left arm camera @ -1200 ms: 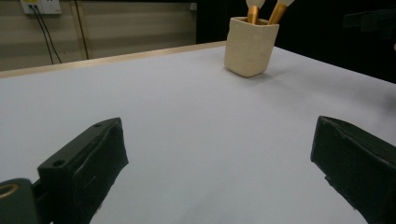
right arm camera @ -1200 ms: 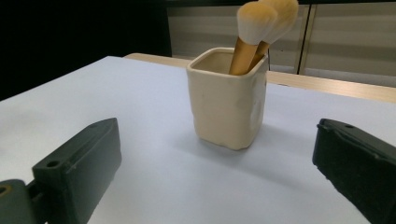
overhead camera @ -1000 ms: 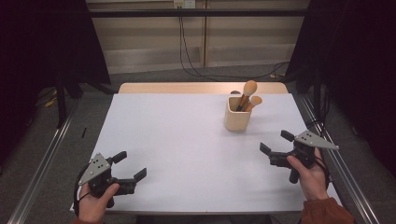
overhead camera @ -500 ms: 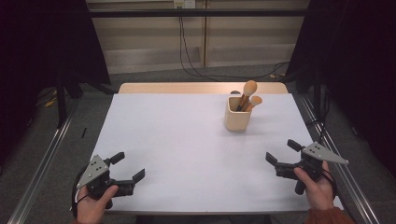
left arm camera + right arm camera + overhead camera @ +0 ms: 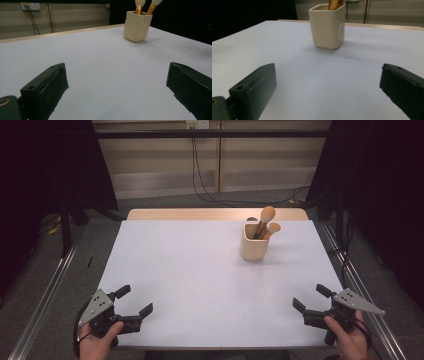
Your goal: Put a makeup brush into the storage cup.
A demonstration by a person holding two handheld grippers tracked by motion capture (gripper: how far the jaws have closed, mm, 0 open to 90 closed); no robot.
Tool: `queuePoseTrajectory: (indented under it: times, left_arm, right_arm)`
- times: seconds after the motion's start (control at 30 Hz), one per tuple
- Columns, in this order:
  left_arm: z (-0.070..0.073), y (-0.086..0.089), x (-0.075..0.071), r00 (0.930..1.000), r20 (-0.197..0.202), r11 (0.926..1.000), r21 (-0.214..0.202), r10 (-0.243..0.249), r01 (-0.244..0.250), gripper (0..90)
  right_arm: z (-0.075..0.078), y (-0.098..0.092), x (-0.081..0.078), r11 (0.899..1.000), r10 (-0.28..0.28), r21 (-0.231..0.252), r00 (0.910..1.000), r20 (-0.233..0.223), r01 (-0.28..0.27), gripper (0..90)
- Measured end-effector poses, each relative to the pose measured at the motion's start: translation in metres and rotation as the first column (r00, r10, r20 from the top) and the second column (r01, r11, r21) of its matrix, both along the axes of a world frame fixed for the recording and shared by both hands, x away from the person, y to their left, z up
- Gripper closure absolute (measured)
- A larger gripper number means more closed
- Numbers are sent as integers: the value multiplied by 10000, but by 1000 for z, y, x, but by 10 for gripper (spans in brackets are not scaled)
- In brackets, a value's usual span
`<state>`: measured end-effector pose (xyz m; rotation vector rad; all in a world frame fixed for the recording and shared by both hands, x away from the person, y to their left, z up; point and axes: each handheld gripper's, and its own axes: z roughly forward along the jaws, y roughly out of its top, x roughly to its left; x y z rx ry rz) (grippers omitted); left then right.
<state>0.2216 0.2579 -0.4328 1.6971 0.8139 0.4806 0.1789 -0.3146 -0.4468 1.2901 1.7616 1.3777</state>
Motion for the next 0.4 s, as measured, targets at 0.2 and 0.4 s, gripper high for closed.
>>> queuePoseTrajectory:
  times: [0.2,0.4]
  left_arm:
    - [1,0,0,10000,7,9999,92,-89,89,34]
    - [0,1,3,9999,-83,9999,57,-100,100,33]
  right_arm:
    - [-6,-4,-3,10000,-83,44,10000,-50,83,7]
    - [-7,-2,-1,9999,-91,-103,9999,-52,90,7]
